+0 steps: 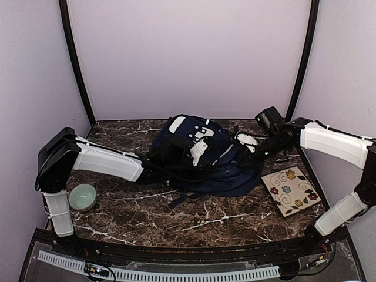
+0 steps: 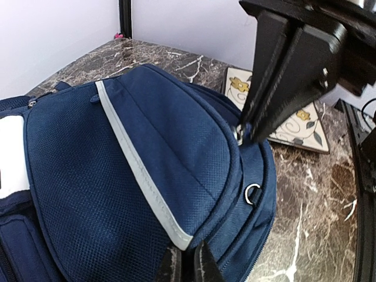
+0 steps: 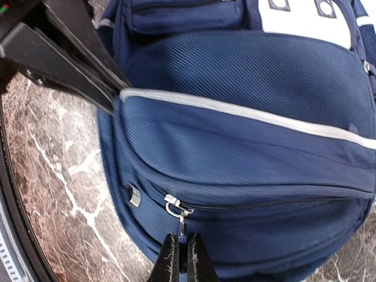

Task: Pack the student bag
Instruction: Zip the upper front pocket of the student bag, then hold the upper front pocket of the student bag, then zip the upper front pocket of the student bag, then hold the upper front pocket of the student bag, then zip the upper front pocket of the student bag, then put down the student bag at the center of the board.

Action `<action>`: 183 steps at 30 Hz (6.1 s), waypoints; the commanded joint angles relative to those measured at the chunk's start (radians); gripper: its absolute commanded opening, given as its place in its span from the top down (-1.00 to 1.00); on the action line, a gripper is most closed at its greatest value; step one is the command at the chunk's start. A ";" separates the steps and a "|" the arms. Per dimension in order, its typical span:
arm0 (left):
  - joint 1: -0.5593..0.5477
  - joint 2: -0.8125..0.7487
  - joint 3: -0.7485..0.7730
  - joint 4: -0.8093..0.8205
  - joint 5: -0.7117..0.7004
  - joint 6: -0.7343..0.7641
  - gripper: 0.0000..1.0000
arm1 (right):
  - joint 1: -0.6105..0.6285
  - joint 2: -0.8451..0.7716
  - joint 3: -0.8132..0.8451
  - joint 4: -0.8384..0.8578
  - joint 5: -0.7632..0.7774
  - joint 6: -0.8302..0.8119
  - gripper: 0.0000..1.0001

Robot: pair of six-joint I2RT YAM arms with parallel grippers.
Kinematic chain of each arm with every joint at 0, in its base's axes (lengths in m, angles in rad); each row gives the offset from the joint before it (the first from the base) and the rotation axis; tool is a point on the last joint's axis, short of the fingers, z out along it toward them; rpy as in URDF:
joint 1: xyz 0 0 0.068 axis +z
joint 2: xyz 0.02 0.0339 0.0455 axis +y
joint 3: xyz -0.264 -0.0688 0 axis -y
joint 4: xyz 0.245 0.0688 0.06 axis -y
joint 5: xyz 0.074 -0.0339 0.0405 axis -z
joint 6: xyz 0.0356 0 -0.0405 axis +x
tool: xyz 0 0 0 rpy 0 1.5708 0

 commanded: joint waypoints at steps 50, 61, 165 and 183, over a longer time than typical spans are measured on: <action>-0.079 -0.110 0.023 -0.248 -0.183 0.271 0.22 | 0.092 0.169 0.129 -0.011 -0.274 -0.015 1.00; -0.079 -0.194 -0.061 -0.280 -0.244 0.313 1.00 | 0.018 0.193 0.124 -0.044 -0.204 -0.029 1.00; -0.076 -0.279 -0.167 -0.171 -0.044 0.415 0.29 | -0.137 0.304 0.248 0.072 -0.165 0.019 0.56; 0.076 -0.564 -0.166 -0.307 -0.515 0.440 -0.77 | -0.330 -0.128 0.121 0.326 0.005 0.062 -0.97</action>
